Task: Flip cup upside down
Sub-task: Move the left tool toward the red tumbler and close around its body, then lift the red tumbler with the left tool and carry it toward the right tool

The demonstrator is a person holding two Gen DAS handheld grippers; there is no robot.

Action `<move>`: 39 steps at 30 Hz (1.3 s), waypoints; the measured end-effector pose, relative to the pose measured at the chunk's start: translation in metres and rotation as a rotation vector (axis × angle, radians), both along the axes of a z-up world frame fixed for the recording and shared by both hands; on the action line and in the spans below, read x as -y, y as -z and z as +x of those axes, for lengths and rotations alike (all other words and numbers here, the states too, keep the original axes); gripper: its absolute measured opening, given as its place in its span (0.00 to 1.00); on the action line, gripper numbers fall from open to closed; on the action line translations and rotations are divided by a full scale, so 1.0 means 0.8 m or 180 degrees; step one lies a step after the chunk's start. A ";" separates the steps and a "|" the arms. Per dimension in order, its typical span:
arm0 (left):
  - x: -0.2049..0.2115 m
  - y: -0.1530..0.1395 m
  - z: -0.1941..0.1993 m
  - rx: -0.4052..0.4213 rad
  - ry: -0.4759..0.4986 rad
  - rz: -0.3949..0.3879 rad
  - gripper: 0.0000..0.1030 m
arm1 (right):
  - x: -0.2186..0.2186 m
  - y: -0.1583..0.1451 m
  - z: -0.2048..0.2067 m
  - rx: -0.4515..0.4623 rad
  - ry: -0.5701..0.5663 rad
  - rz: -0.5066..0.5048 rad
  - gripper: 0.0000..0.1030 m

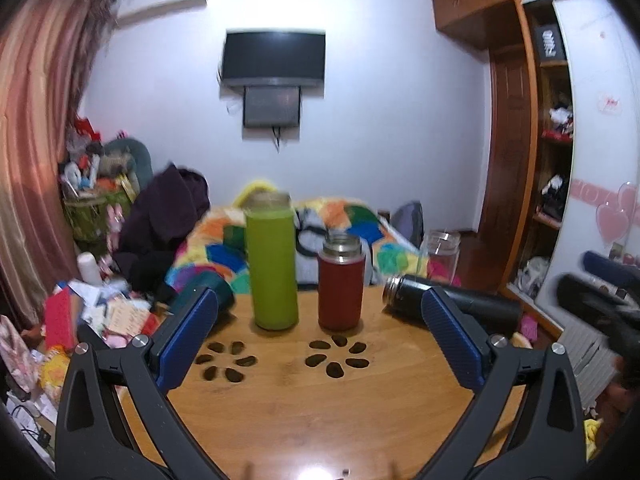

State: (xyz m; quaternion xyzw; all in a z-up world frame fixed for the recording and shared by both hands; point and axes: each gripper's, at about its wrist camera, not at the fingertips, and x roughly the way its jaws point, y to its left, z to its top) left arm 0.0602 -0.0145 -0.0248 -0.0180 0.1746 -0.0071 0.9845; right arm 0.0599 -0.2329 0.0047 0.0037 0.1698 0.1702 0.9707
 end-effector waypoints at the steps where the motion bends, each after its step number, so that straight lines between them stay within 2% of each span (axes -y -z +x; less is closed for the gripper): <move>1: 0.002 0.010 0.023 -0.0125 0.0057 -0.0029 1.00 | 0.005 0.003 0.005 -0.0028 0.0046 -0.0005 1.00; 4: 0.008 0.035 0.085 -0.0447 0.0140 -0.0068 1.00 | 0.017 0.016 0.018 -0.0117 0.0147 -0.0015 1.00; 7: 0.014 0.052 0.135 -0.0651 0.0172 -0.0120 1.00 | 0.030 0.032 0.032 -0.0219 0.0205 -0.0007 1.00; 11: 0.020 0.065 0.187 -0.0888 0.0188 -0.0216 1.00 | 0.044 0.050 0.051 -0.0374 0.0263 0.0026 1.00; 16: 0.031 0.080 0.233 -0.1067 0.0095 -0.0175 1.00 | 0.060 0.075 0.069 -0.0530 0.0296 0.0091 1.00; 18: 0.033 0.085 0.243 -0.1122 0.0085 -0.0191 0.93 | 0.064 0.080 0.072 -0.0571 0.0303 0.0096 1.00; 20: 0.036 0.093 0.254 -0.1206 0.0092 -0.0189 0.75 | 0.066 0.086 0.075 -0.0604 0.0306 0.0103 1.00; 23: 0.034 0.101 0.262 -0.1300 0.0054 -0.0172 0.60 | 0.068 0.092 0.077 -0.0643 0.0299 0.0108 1.00; 27: 0.034 0.101 0.253 -0.1326 0.0102 -0.0091 0.60 | 0.064 0.095 0.077 -0.0662 0.0282 0.0099 1.00; 31: 0.036 0.097 0.237 -0.1394 0.0288 0.0017 0.60 | 0.057 0.099 0.076 -0.0678 0.0243 0.0073 1.00; 36: 0.044 0.091 0.195 -0.1445 0.0624 0.0199 0.59 | 0.047 0.106 0.072 -0.0695 0.0172 0.0019 1.00; 39: 0.047 0.085 0.163 -0.1507 0.0882 0.0202 0.59 | 0.041 0.110 0.068 -0.0719 0.0098 -0.0015 1.00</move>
